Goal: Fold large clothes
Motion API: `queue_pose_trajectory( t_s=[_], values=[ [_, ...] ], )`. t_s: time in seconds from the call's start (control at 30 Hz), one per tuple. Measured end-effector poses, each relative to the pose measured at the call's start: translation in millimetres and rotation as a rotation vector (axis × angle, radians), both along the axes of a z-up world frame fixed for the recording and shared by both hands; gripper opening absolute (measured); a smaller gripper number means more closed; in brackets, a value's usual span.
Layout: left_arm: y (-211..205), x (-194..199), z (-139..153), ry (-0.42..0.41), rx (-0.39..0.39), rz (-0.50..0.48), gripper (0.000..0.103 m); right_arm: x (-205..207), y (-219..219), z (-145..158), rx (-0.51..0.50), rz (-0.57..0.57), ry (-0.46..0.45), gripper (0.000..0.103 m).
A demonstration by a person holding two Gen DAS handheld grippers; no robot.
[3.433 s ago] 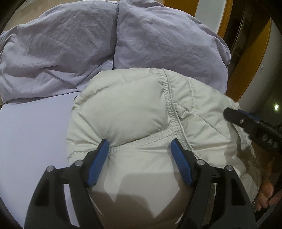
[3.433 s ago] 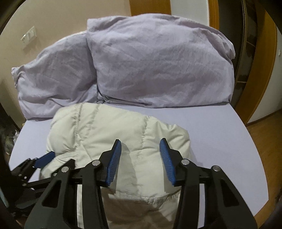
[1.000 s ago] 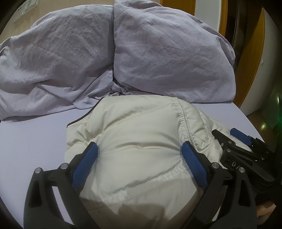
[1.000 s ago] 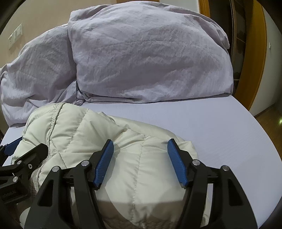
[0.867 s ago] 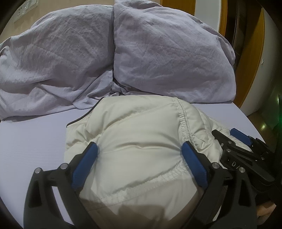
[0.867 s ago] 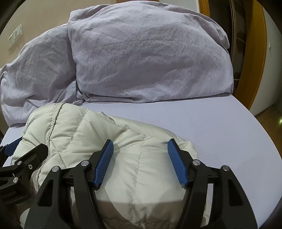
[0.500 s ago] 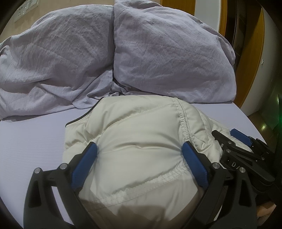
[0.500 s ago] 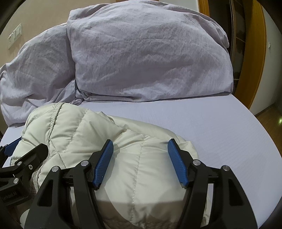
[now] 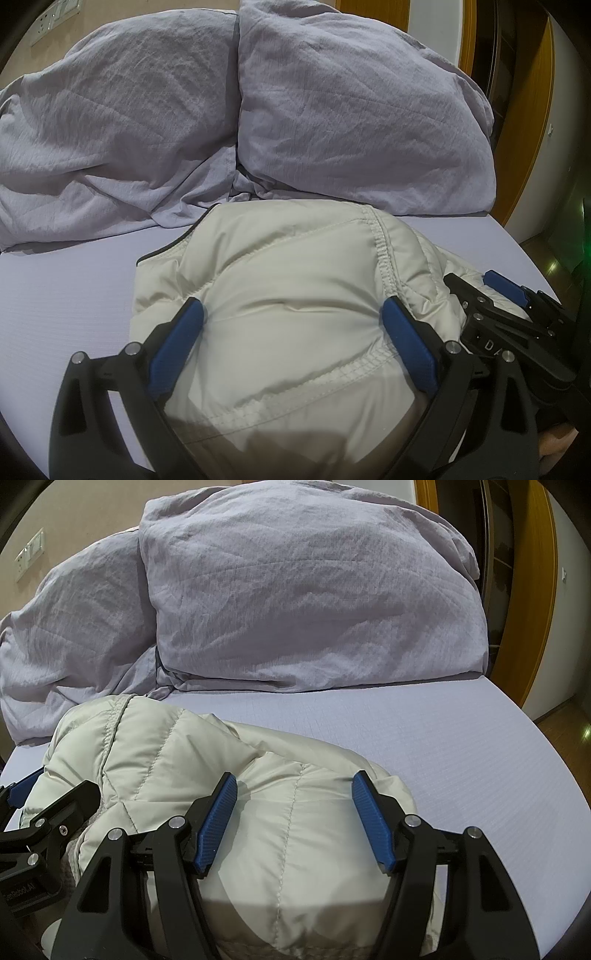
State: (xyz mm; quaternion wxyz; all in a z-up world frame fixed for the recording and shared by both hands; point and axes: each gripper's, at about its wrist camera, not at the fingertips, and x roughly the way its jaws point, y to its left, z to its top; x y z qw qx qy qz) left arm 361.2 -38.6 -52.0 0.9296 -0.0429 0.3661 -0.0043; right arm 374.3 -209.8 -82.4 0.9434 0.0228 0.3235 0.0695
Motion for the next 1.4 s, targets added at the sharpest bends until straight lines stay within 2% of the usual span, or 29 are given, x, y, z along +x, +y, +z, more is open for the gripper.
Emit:
queue_pose_trajectory(
  t_s=[0.6, 0.73, 0.83, 1.0, 1.17, 1.4],
  values=[
    [0, 2, -1, 0.003, 0.012, 0.006, 0.097, 2, 1, -2, -0.008, -0.006, 0.010, 0.067],
    [0, 5, 2, 0.020, 0.029, 0.007, 0.098, 4, 1, 4, -0.027, 0.007, 0.049, 0.067],
    [-1, -1, 11, 0.031, 0.044, 0.005, 0.098, -12, -3, 15, -0.046, 0.021, 0.049, 0.067],
    [3, -28, 26, 0.019, -0.027, 0.013, 0.097, -46, -20, 27, 0.008, 0.051, 0.024, 0.067],
    [-2, -47, 29, 0.015, -0.060, -0.001, 0.097, -64, -29, 26, 0.045, 0.060, 0.032, 0.067],
    [-8, -56, 17, 0.009, -0.008, -0.001, 0.099, -67, -28, 8, 0.059, 0.065, 0.071, 0.067]
  ],
)
